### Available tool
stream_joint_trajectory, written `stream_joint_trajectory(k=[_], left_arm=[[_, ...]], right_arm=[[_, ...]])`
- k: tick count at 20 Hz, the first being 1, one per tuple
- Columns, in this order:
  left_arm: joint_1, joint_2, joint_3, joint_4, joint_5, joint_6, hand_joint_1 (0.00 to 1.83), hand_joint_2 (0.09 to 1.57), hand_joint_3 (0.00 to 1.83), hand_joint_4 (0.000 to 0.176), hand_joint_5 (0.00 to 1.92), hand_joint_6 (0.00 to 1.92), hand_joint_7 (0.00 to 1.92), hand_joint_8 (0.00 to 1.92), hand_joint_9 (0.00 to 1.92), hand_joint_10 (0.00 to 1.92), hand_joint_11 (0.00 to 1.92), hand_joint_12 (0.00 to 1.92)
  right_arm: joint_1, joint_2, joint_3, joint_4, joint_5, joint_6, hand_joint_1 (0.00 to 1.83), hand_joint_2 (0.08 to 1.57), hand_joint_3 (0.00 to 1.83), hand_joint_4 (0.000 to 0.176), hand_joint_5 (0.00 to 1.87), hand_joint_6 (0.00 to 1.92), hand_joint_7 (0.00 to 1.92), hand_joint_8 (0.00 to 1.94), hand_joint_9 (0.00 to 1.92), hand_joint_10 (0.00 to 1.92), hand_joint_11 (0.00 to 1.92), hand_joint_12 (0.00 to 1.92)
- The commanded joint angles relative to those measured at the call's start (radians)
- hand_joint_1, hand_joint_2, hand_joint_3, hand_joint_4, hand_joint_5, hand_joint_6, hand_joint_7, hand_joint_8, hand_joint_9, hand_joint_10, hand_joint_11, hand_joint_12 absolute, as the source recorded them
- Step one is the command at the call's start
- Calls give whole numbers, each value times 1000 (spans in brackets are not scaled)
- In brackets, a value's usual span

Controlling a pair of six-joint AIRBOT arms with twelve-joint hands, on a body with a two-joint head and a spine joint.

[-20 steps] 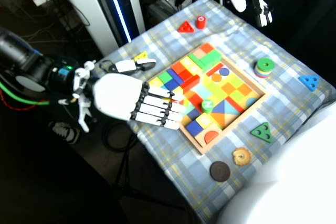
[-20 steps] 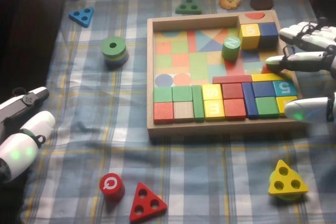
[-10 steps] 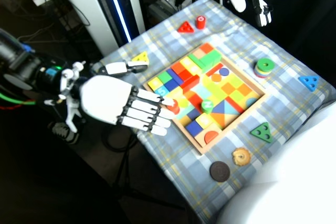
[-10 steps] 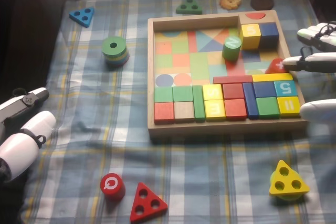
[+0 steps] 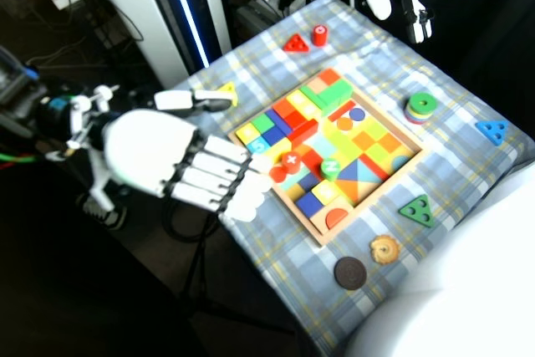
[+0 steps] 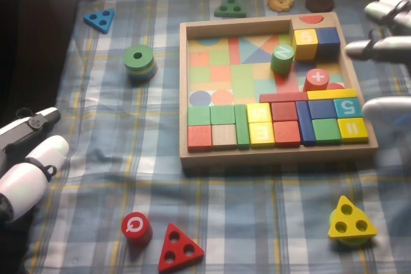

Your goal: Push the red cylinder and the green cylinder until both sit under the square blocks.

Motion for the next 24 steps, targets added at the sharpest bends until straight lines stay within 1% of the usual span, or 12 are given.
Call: stream_joint_trajectory(k=[1,3,7,8,9,12,14,15,18,19,22,24], left_arm=[[-2,1,7,36,-108,-14,383,1333,0,16,569,3,547,2,428,9,0,487],[-2,1,7,36,-109,-17,408,1335,0,4,576,3,547,1,430,8,0,456],[-2,1,8,36,-109,-17,374,1333,0,16,575,1,547,2,433,8,0,455],[-2,1,8,36,-109,-17,387,1335,0,3,584,3,547,1,428,6,0,449],[-2,1,8,36,-109,-18,349,1339,2,11,569,2,546,0,428,5,0,449],[-2,1,7,36,-110,-20,355,1342,1,10,568,3,548,3,438,8,0,452],[-2,1,7,36,-110,-20,354,1350,4,13,566,1,549,1,433,4,0,461],[-2,1,7,36,-109,-20,341,1348,1,24,569,2,558,2,442,7,0,488],[-2,0,7,36,-110,-20,369,1345,0,15,574,2,561,2,442,6,0,512],[-2,0,7,36,-110,-20,380,1351,1,5,571,1,546,1,431,3,0,459],[-2,0,7,36,-110,-20,391,1349,0,0,576,1,547,1,439,6,0,482],[-2,1,7,36,-109,-20,401,1351,0,0,568,1,543,1,430,2,0,453]], right_arm=[[21,-4,11,12,106,-1,0,938,4,103,460,0,15,0,0,0,0,0],[53,-32,32,-11,73,-1,0,915,0,91,460,1,16,2,0,0,0,0],[99,-91,79,-53,15,21,0,883,0,119,468,2,35,6,0,0,0,0],[102,-102,89,-62,6,34,0,883,0,105,479,6,34,5,0,0,0,0],[104,-109,96,-67,-5,40,0,887,0,98,484,7,34,4,0,0,0,0],[104,-118,104,-77,-30,42,0,908,0,105,458,1,17,0,0,0,0,0],[104,-118,109,-83,-51,42,0,915,3,91,480,9,28,5,0,0,0,0],[104,-118,111,-84,-63,42,0,925,6,99,478,6,40,7,0,0,0,0],[103,-118,112,-85,-81,42,0,931,8,109,472,2,37,4,0,0,0,0],[103,-116,111,-85,-85,42,0,931,7,108,466,0,27,0,0,0,0,0],[98,-96,98,-85,-92,42,0,954,13,75,480,5,40,5,0,0,0,0],[94,-83,89,-85,-95,42,0,944,6,87,470,0,27,0,0,0,0,0]])
